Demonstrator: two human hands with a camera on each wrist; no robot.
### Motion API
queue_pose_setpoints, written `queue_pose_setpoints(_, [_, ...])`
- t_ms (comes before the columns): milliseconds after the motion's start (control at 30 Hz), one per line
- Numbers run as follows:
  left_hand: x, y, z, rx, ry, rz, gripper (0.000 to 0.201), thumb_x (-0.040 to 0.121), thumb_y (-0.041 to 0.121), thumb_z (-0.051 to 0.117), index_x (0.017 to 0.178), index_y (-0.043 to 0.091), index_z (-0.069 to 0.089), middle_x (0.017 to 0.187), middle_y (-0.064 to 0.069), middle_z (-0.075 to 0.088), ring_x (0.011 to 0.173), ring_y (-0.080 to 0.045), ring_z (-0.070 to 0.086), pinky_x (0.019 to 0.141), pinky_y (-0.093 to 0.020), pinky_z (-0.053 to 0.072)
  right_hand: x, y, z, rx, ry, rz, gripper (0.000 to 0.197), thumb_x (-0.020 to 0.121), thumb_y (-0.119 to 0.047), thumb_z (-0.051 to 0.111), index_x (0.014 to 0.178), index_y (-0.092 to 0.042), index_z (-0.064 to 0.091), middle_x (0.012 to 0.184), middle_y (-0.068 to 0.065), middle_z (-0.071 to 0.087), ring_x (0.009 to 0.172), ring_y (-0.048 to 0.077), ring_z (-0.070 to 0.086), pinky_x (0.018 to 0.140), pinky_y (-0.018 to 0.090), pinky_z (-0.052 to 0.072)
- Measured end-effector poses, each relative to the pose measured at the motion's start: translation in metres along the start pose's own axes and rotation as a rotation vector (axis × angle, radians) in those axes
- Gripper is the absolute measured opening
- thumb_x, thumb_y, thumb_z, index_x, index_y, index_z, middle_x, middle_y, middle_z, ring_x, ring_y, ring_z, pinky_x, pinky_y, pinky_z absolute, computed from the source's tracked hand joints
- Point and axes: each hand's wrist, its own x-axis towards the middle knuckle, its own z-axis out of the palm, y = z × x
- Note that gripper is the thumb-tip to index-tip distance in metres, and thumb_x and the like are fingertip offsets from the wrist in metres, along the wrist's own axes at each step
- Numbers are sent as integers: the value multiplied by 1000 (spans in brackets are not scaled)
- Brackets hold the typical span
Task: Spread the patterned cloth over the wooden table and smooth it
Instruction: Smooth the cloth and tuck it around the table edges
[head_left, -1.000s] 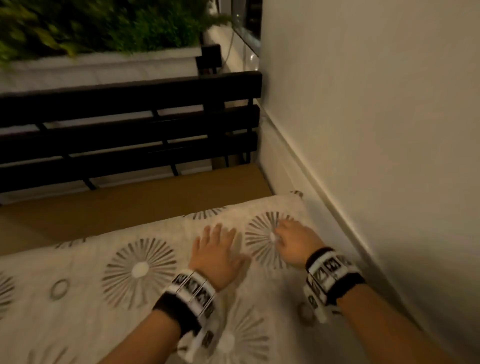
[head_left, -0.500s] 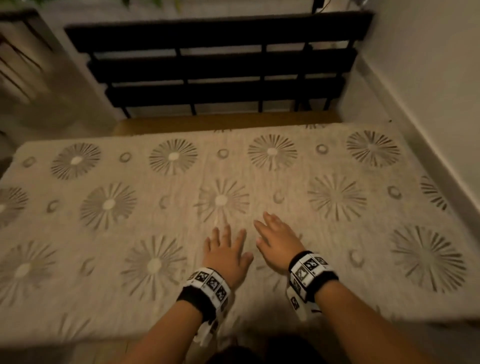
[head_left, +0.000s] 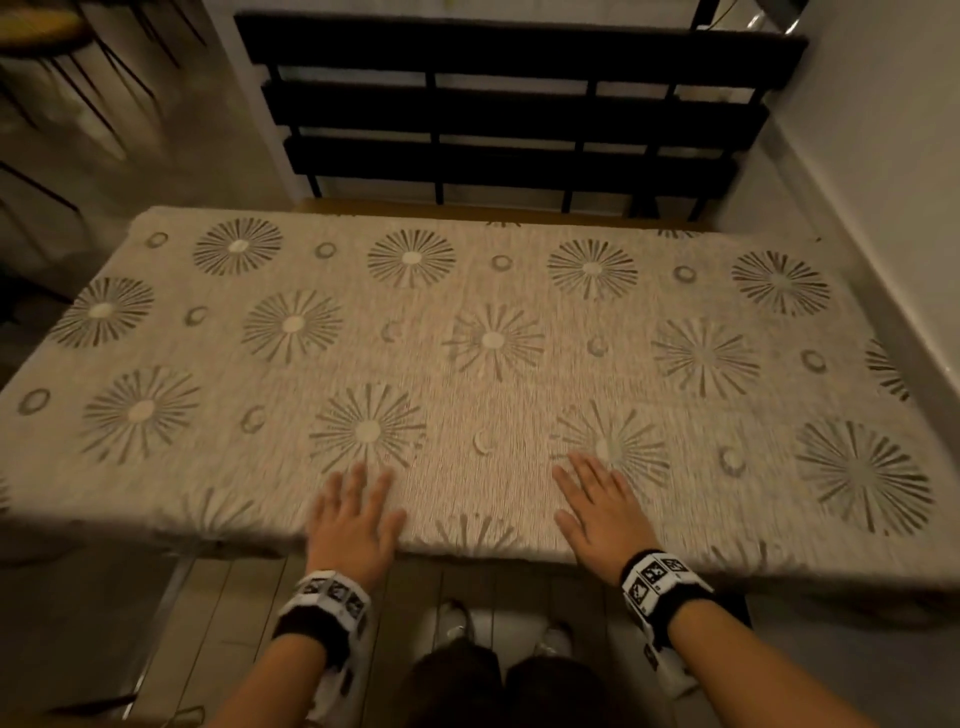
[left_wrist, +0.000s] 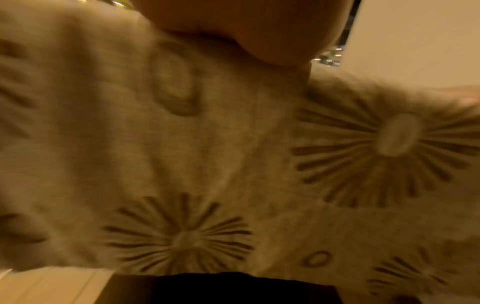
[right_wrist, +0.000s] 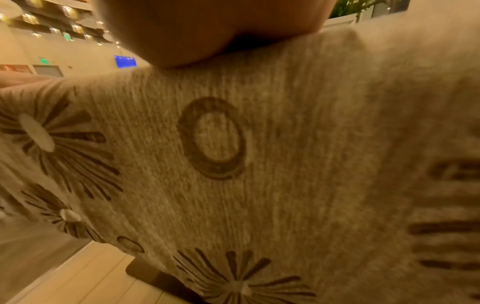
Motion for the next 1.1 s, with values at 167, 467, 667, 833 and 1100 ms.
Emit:
queue_pose_setpoints(167, [3, -16, -17, -56, 23, -203, 70, 86, 63, 4, 151, 36, 3, 161, -7, -2, 146, -39, -2, 118, -52, 1, -4, -2, 0, 8, 19, 50, 71, 88, -59, -5, 151, -26, -4, 160, 0, -11, 148, 16, -12, 115, 35, -14])
queue_pose_setpoints(467, [-5, -32, -6, 12, -16, 49, 81, 75, 72, -19, 147, 43, 1, 161, 1, -2, 148, -26, -2, 117, -43, 0, 16, -59, -13, -57, 29, -222, 59, 94, -43, 24, 148, -22, 33, 157, 7, 23, 144, 25, 28, 113, 35, 0])
queue_pose_setpoints(667, [0, -129, -32, -94, 20, -298, 80, 76, 65, -7, 150, 40, 9, 161, -4, 2, 148, -30, 0, 118, -46, 2, 71, -131, -32, -168, -11, -468, 53, 87, -42, 41, 138, -25, 46, 145, 7, 49, 131, 24, 50, 112, 34, 9])
queue_pose_setpoints(833, [14, -148, -40, 3, -36, -24, 71, 85, 62, -1, 150, 35, 1, 159, -2, -8, 148, -28, -4, 117, -44, -3, 137, -208, -51, -217, -118, -663, 61, 91, -45, 21, 149, -25, 29, 159, 6, 20, 146, 26, 24, 118, 38, 5])
queue_pose_setpoints(1100, [56, -268, -58, 77, 10, 26, 75, 88, 65, -5, 150, 31, 21, 159, -5, 18, 146, -31, 15, 116, -48, 7, 232, -368, -47, -235, -167, -988, 63, 87, -44, 18, 147, -26, 30, 160, 9, 19, 147, 26, 18, 118, 44, 14])
